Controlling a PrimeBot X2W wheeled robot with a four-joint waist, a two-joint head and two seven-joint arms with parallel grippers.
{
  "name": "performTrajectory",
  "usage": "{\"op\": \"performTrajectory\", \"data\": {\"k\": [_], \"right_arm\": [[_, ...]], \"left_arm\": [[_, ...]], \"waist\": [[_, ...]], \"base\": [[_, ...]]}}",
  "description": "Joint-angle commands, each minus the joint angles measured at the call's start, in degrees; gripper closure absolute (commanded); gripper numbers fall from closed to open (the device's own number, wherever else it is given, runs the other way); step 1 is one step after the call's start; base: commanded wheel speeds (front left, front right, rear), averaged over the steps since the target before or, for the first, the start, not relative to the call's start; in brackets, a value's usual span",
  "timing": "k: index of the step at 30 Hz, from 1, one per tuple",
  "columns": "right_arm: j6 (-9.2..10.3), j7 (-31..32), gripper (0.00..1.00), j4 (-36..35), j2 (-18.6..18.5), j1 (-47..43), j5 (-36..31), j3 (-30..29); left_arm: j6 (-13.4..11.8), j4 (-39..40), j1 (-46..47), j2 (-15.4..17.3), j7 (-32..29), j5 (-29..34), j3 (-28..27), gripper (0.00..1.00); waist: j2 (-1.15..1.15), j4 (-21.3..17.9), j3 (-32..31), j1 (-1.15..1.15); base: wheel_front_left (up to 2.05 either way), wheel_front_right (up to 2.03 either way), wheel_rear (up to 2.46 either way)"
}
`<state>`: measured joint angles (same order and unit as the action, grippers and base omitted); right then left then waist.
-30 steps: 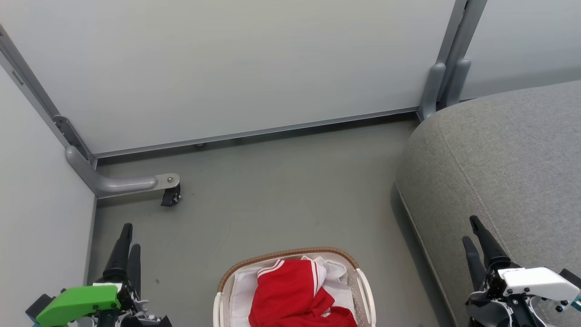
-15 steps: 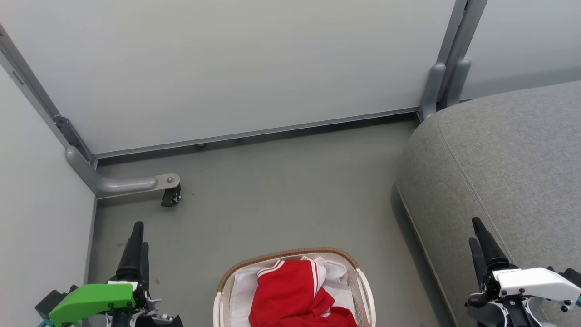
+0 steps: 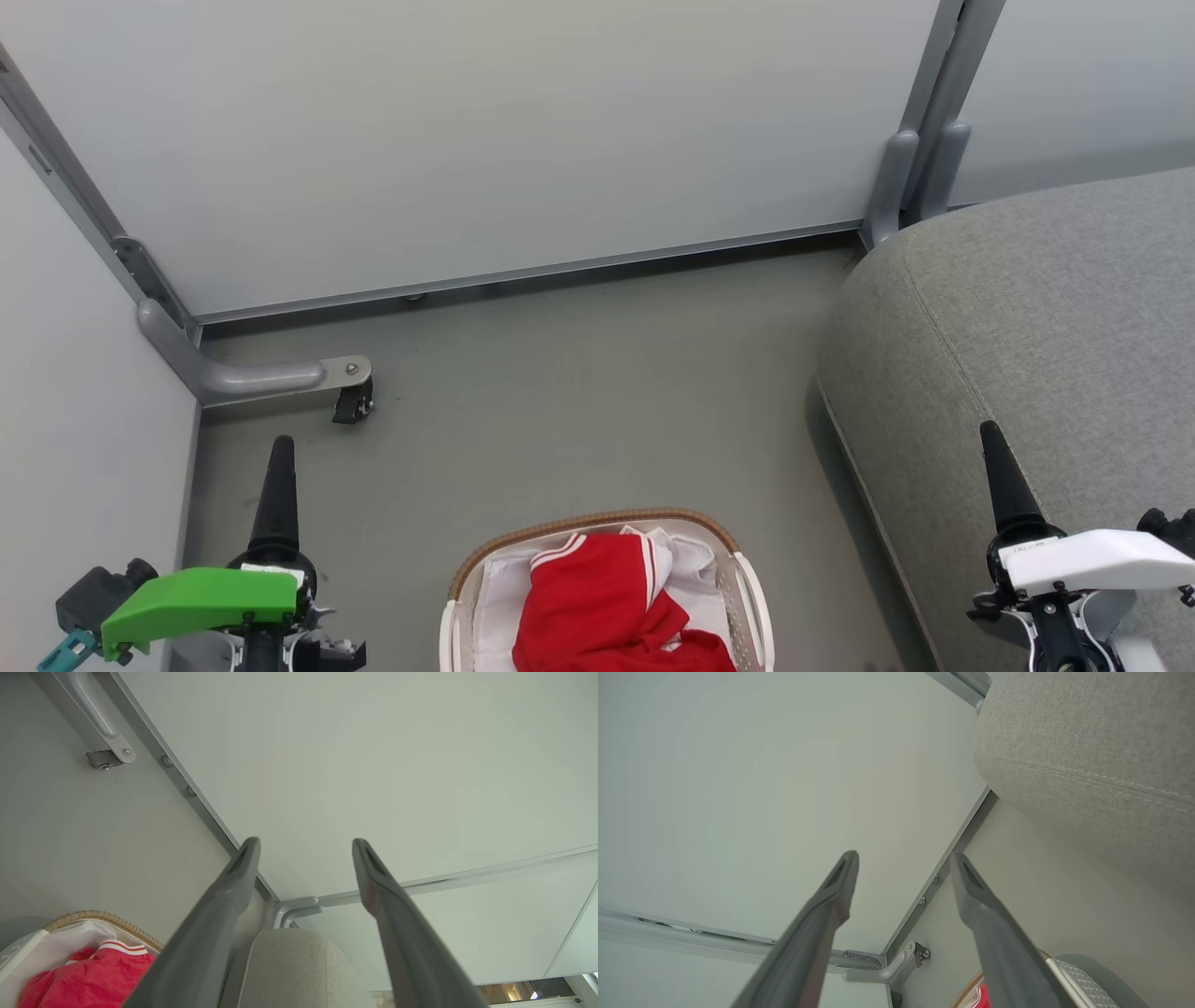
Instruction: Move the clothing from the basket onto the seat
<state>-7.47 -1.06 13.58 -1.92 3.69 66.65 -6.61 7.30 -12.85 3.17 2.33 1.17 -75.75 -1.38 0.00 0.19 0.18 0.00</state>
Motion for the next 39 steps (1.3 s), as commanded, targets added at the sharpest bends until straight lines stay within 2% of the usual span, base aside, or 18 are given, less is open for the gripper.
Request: {"op": "performTrajectory", "data": {"k": [1, 12, 24, 39], "right_arm": [[-0.01, -0.7, 0.0, -1.6, -0.5, 0.3, -3.2, -0.1], [-0.01, -2.9, 0.0, -4.5, -0.6, -0.3, -19.3, 1.5], [-0.02, -5.2, 0.0, -4.5, -0.7, -1.3, -31.1, 2.8], [-0.02, -7.5, 0.0, -2.6, -0.8, -1.3, -42.0, 4.5]], "left_arm": [[0.1, 1.4, 0.5, 0.3, 0.6, 2.7, 0.0, 0.0], [-1.3, 4.0, 0.0, 0.4, 2.9, 16.1, 0.8, 0.0], [-2.7, 3.9, -1.3, 0.5, 5.1, 30.5, 3.0, 0.0], [-3.5, 1.7, -2.2, 0.5, 7.4, 40.7, 4.4, 0.0]], "waist": [[0.0, 0.0, 0.0, 0.0], [0.0, 0.2, 0.1, 0.0], [0.0, 0.2, 0.2, 0.0], [0.0, 0.4, 0.3, 0.0]], "base": [[0.0, 0.0, 0.0], [0.0, 0.0, 0.0], [0.0, 0.0, 0.0], [0.0, 0.0, 0.0]]}}
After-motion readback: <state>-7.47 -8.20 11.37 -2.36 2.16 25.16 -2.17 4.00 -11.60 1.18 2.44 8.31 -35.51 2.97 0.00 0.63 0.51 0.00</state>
